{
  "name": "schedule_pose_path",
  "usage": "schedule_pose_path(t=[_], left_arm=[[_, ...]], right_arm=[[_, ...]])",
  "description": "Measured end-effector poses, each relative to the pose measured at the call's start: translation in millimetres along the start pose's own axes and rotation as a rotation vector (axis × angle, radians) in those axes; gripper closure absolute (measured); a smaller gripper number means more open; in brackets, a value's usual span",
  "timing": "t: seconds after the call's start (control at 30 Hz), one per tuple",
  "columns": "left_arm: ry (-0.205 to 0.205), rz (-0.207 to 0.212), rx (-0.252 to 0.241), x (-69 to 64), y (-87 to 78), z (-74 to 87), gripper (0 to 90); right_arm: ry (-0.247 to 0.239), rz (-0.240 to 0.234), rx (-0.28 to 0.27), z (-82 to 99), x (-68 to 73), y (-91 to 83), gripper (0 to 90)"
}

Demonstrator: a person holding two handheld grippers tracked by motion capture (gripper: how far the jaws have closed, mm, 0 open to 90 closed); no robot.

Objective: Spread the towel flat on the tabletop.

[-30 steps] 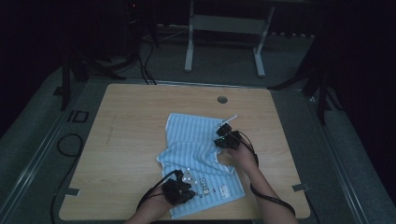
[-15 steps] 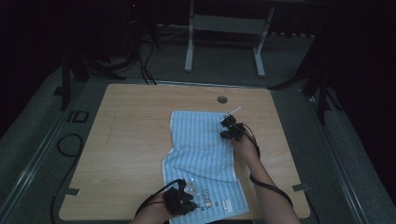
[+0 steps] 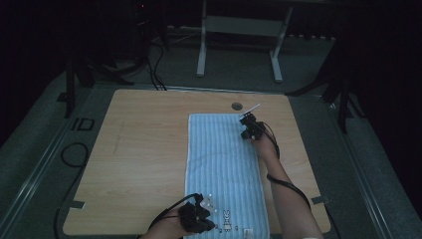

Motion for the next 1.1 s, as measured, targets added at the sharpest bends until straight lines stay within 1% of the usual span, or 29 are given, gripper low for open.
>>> schedule_pose_path(t=[0.07, 0.1, 0.13, 0.17, 0.2, 0.27, 0.33, 0.4, 0.43, 0.47, 0.5, 0.57, 0.63, 0.7, 0.77, 0.83, 0.87, 0.93, 0.97, 1.03, 1.07, 1.1], left_arm=[[0.002, 0.004, 0.000, 1.0, 1.1, -2.1, 89.2], [0.005, 0.002, 0.003, 1.4, 1.4, -3.0, 89.2], [0.005, 0.002, 0.003, 1.5, 2.1, -4.2, 89.2], [0.006, 0.003, 0.002, 1.6, 2.6, -5.0, 89.2], [0.009, 0.005, 0.001, 1.8, 3.4, -6.1, 89.2], [0.007, 0.014, -0.004, 2.2, 5.4, -8.8, 89.2], [-0.003, 0.021, -0.010, 2.3, 7.0, -11.6, 89.1], [0.010, 0.022, -0.023, 1.1, 2.9, -15.5, 89.0], [0.011, 0.015, -0.036, 1.3, -1.3, -17.7, 89.0], [0.023, -0.004, -0.044, 2.5, -6.9, -19.4, 88.9], [0.019, -0.021, -0.057, 4.6, -12.7, -20.6, 88.9], [0.002, -0.056, -0.073, 12.5, -23.4, -20.1, 88.4], [-0.027, -0.081, -0.084, 22.4, -31.7, -16.8, 88.5], [-0.047, -0.117, -0.082, 31.5, -37.5, -12.7, 88.6], [-0.062, -0.142, -0.083, 39.1, -41.9, -8.9, 88.6], [-0.084, -0.159, -0.092, 45.0, -44.1, -6.2, 88.7], [-0.091, -0.179, -0.090, 50.3, -45.5, -4.2, 88.6], [-0.117, -0.180, -0.090, 58.2, -44.5, -1.3, 88.6], [-0.129, -0.187, -0.087, 61.6, -42.5, -0.1, 88.7], [-0.144, -0.176, -0.078, 65.4, -35.7, 1.8, 88.7], [-0.142, -0.177, -0.066, 66.7, -32.4, 2.5, 88.6], [-0.142, -0.176, -0.058, 67.1, -28.8, 2.9, 88.6]], right_arm=[[0.007, 0.015, 0.006, -2.1, -5.1, 0.6, 90.0], [0.018, 0.022, 0.008, -2.5, -8.5, 0.6, 90.0], [0.042, 0.031, 0.009, -2.3, -12.5, 0.4, 90.0], [0.064, 0.022, 0.007, -1.7, -16.9, 0.0, 90.0], [0.069, 0.013, 0.007, -1.3, -18.9, -0.3, 89.9], [0.067, 0.013, 0.011, 0.1, -22.3, -1.1, 89.9], [0.062, 0.019, 0.015, 1.6, -24.5, -2.1, 89.9], [0.064, 0.007, 0.014, 3.7, -25.0, -4.2, 89.7], [0.059, 0.003, 0.009, 4.9, -24.1, -7.1, 89.3], [0.055, -0.014, -0.008, 6.1, -22.2, -11.3, 86.5], [0.051, -0.033, -0.030, 8.2, -19.3, -16.7, 85.3], [0.030, -0.053, -0.071, 16.2, -13.4, -28.3, 84.7], [0.013, -0.071, -0.095, 29.1, -8.6, -39.7, 84.7], [-0.003, -0.093, -0.121, 45.6, -5.3, -51.2, 84.8], [-0.025, -0.100, -0.129, 65.8, -3.1, -61.1, 85.1], [-0.056, -0.117, -0.128, 88.2, -1.1, -68.8, 86.5], [-0.066, -0.120, -0.125, 96.7, -0.7, -71.5, 87.2], [-0.056, -0.155, -0.135, 122.4, -0.2, -80.7, 88.4], [-0.056, -0.163, -0.139, 133.6, 1.2, -85.1, 88.7], [-0.047, -0.193, -0.149, 154.4, 5.2, -90.9, 89.0], [-0.054, -0.205, -0.141, 163.8, 8.5, -92.2, 89.0], [-0.059, -0.207, -0.135, 172.5, 12.0, -92.9, 89.0]])
Point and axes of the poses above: each handheld gripper's, and its own axes: y roughly forward along the jaws, z roughly out of its underside, x roughly to its left, the point moved 3 cm from there along y, roughly forward along the jaws, and after that the axes turned 7 degrees about y, right-handed, at the moved point
